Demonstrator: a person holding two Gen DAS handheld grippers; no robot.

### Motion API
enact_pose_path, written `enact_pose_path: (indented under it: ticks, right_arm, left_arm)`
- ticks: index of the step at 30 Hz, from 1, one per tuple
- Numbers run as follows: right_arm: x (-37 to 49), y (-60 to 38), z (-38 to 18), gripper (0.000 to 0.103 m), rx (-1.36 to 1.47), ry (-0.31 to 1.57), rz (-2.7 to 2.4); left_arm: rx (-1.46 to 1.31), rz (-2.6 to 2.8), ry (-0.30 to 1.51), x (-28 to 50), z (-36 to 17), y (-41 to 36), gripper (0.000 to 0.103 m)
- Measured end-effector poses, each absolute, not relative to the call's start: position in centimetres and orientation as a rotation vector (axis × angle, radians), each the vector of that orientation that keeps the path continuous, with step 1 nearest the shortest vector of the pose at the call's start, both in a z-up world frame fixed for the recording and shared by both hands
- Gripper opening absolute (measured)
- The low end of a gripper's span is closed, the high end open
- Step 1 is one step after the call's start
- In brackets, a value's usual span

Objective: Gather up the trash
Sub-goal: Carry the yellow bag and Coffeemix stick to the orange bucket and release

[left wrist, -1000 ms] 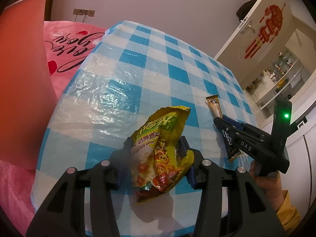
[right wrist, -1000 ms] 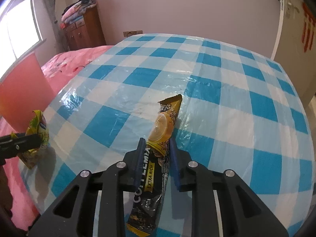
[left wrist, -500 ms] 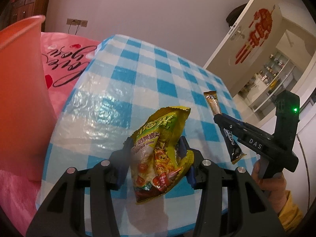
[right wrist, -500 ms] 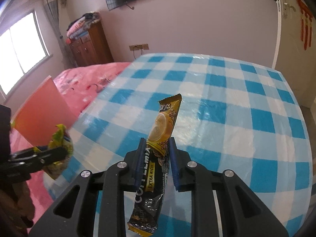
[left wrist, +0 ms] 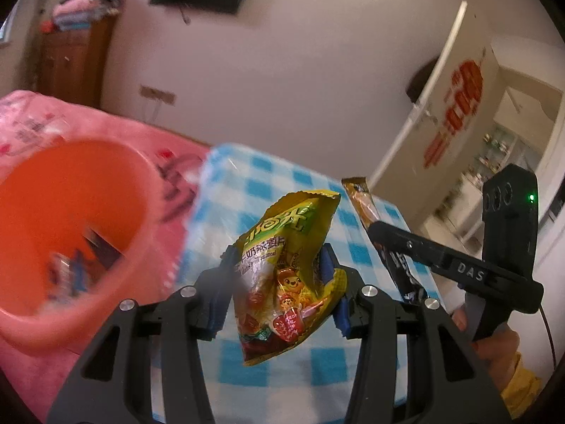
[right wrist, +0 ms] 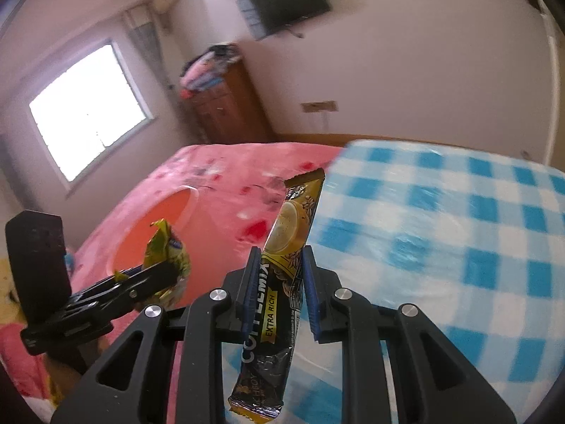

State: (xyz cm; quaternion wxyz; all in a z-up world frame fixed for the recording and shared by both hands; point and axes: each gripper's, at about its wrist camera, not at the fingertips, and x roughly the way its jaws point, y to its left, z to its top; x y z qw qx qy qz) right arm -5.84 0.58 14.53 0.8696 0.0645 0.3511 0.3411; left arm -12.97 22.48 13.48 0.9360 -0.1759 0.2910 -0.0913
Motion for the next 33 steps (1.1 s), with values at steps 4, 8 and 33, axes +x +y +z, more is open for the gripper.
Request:
enact_pose_path:
  ticks: [4, 8, 33]
  right_arm:
    - [-5.6, 4.7, 16.7, 0.025, 0.133, 0.722, 0.817]
    - [-5.2, 9.1, 18.6, 0.025, 0.134, 0.717, 0.92]
    - [-3.6, 13.2, 16.3, 0.089, 0.155, 0.721, 0.869]
  left_arm:
    - [-0.37, -0.081, 0.522, -14.3, 15.9, 26.4, 0.049]
    - [-0.39, 0.015, 0.481, -15.1, 17.0, 29.8, 0.049]
    - [-0.422, 0.266, 0.499, -14.8, 13.8, 34.8, 0.094]
